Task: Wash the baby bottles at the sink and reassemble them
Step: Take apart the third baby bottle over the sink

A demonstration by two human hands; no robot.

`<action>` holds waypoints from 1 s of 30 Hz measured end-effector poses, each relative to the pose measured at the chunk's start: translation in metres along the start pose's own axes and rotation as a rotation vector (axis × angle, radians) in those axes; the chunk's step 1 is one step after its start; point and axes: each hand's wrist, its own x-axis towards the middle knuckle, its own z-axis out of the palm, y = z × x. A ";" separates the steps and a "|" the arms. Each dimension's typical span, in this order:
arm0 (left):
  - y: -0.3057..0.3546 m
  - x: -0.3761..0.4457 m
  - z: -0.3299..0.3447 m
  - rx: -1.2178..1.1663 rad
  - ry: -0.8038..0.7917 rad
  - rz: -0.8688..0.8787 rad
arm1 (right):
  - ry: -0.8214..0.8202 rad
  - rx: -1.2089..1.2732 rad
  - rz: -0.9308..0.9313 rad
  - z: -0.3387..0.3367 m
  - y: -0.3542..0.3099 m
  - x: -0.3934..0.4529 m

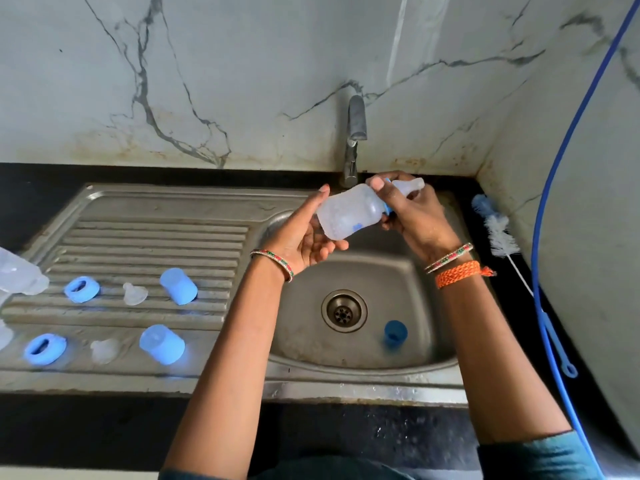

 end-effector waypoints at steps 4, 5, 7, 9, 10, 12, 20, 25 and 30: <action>-0.010 0.009 0.003 0.092 0.028 -0.114 | 0.096 -0.126 0.072 0.005 0.003 0.001; -0.013 0.011 0.005 0.144 0.057 -0.053 | 0.190 -0.210 0.147 0.006 0.005 0.002; -0.020 0.014 0.006 0.459 0.134 0.245 | 0.331 -0.276 0.311 0.010 0.011 0.002; -0.028 0.018 0.001 0.783 0.176 0.602 | 0.328 -0.207 0.371 0.013 0.016 0.000; -0.029 0.019 -0.001 0.839 0.175 0.685 | 0.289 -0.202 0.369 0.015 0.018 0.000; -0.029 0.022 -0.004 0.790 0.157 0.656 | 0.182 -0.219 0.334 0.015 0.017 0.000; -0.030 0.013 -0.024 -0.099 -0.261 0.081 | -0.266 0.001 0.170 0.002 0.013 0.001; -0.043 0.018 -0.045 0.174 -0.170 -0.046 | -0.378 -0.260 0.202 -0.001 0.025 0.002; -0.060 0.031 -0.074 0.451 0.376 -0.028 | -0.465 -0.969 0.099 0.041 0.083 -0.007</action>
